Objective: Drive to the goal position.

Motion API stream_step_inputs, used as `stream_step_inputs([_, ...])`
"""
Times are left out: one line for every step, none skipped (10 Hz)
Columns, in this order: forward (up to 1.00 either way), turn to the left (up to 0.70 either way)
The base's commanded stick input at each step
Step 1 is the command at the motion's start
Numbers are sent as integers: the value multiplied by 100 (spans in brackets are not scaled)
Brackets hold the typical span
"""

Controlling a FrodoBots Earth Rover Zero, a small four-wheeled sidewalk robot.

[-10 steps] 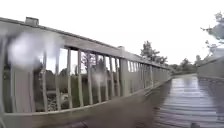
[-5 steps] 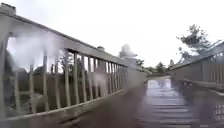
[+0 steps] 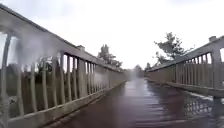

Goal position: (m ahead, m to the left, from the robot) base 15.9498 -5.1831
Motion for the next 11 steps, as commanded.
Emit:
stream_step_inputs([0,-37])
stream_step_inputs([0,-11])
stream_step_inputs([6,0])
stream_step_inputs([14,0])
stream_step_inputs([45,0])
stream_step_inputs([45,0])
stream_step_inputs([45,0])
stream_step_inputs([45,0])
stream_step_inputs([45,0])
stream_step_inputs([45,0])
stream_step_inputs([45,0])
